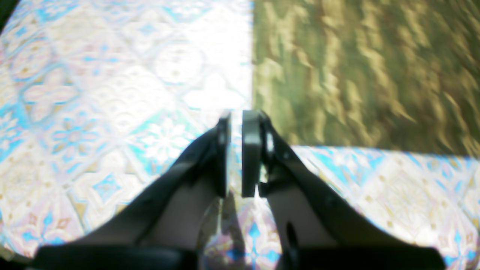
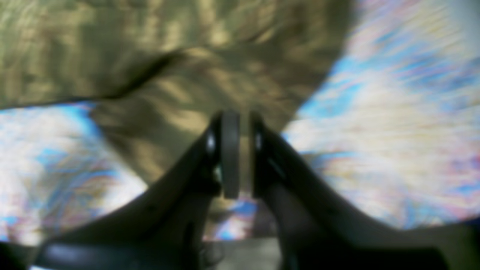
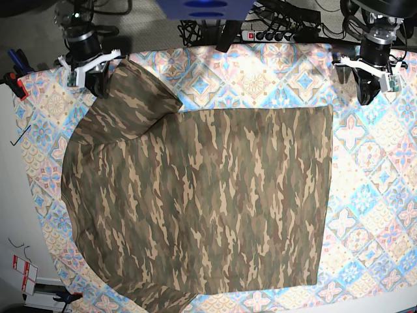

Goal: Fold the T-shirt properly
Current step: 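Lower both grippers to the two hem corners of the camouflage shirt, then close both grippers on the hem corners, adjusting the left gripper's grip, then lift the hem with both grippers and pull it across the shirt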

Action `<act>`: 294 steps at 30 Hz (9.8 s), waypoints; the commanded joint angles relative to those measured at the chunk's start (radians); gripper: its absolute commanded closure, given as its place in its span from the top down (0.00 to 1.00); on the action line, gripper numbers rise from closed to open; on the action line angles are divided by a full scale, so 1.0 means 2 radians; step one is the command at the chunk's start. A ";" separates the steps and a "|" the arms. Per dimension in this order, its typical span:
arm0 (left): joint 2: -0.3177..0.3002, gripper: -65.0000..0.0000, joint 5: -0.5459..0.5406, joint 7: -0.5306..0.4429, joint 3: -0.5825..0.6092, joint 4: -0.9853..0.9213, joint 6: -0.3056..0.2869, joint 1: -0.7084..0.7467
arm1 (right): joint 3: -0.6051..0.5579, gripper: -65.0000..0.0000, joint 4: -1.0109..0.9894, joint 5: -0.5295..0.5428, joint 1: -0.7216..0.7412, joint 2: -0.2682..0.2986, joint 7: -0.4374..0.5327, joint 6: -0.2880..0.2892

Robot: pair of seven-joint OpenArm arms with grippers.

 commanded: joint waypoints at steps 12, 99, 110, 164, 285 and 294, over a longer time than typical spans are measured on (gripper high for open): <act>-0.022 0.09 -0.130 0.256 -0.047 0.006 -0.138 -0.110 | 0.102 0.29 0.001 0.084 0.089 0.006 -0.189 0.061; -0.001 0.50 -0.054 0.342 0.006 -0.354 -0.334 -0.386 | 0.037 0.39 -0.339 0.139 0.175 0.004 -0.394 0.231; -0.004 0.50 -0.045 0.341 -0.054 -0.400 -0.334 -0.378 | 0.037 0.39 -0.339 0.139 0.175 0.004 -0.394 0.231; 0.040 0.52 0.093 0.349 0.093 -0.627 -0.334 -0.368 | 0.033 0.39 -0.339 0.139 0.190 0.004 -0.397 0.231; 0.063 0.05 0.093 0.538 -0.055 -0.426 -0.334 -0.320 | 0.154 0.00 -0.043 0.077 0.181 0.013 -0.384 0.191; 0.062 0.05 0.093 0.569 -0.055 -0.426 -0.334 -0.376 | 0.158 0.00 -0.042 0.077 0.208 0.013 -0.385 0.190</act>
